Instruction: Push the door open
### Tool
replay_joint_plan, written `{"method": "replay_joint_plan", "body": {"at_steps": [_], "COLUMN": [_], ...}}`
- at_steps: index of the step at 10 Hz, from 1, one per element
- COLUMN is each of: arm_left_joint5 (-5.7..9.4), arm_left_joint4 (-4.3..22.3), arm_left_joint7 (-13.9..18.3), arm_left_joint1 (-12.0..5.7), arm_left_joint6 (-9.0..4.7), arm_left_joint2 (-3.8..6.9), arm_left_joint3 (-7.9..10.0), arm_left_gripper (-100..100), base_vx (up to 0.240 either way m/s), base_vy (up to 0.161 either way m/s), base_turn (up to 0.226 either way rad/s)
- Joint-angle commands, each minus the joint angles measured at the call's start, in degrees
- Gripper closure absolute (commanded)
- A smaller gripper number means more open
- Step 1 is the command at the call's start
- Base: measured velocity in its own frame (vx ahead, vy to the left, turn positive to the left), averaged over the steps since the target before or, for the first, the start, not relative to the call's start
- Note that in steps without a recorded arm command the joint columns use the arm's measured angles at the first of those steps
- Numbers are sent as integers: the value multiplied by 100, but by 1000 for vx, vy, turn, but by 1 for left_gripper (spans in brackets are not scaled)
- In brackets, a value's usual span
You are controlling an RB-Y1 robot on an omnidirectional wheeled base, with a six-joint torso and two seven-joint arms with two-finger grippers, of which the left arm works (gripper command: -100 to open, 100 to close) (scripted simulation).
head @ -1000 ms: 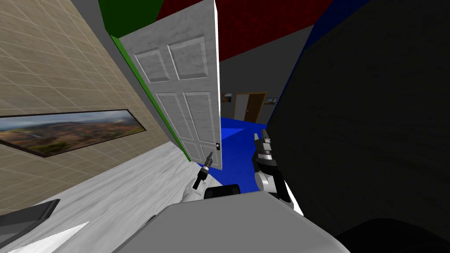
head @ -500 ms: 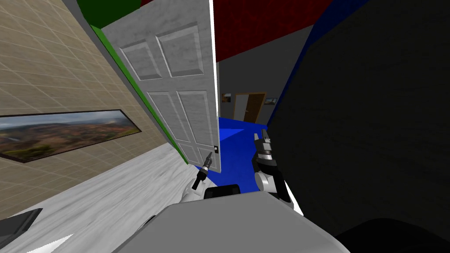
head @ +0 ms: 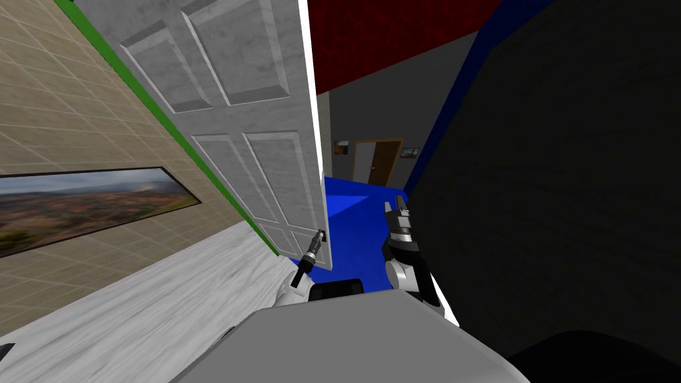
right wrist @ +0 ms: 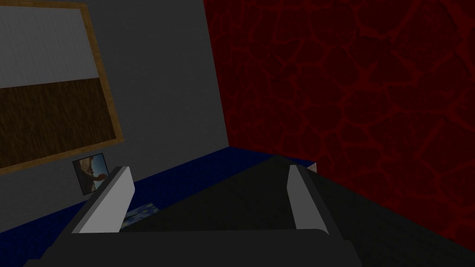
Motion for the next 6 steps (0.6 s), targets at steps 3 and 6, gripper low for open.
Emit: {"method": "replay_joint_plan", "body": {"at_steps": [3,6], "arm_left_joint5": [0,0], "arm_left_joint4": [0,0], "arm_left_joint7": [0,0], "arm_left_joint1": [0,0], "arm_left_joint6": [0,0], "arm_left_joint2": [0,0], "arm_left_joint3": [0,0], "arm_left_gripper": [100,100], "base_vx": [11,-13], "base_vy": [-5,5], "base_turn": [-2,0]}}
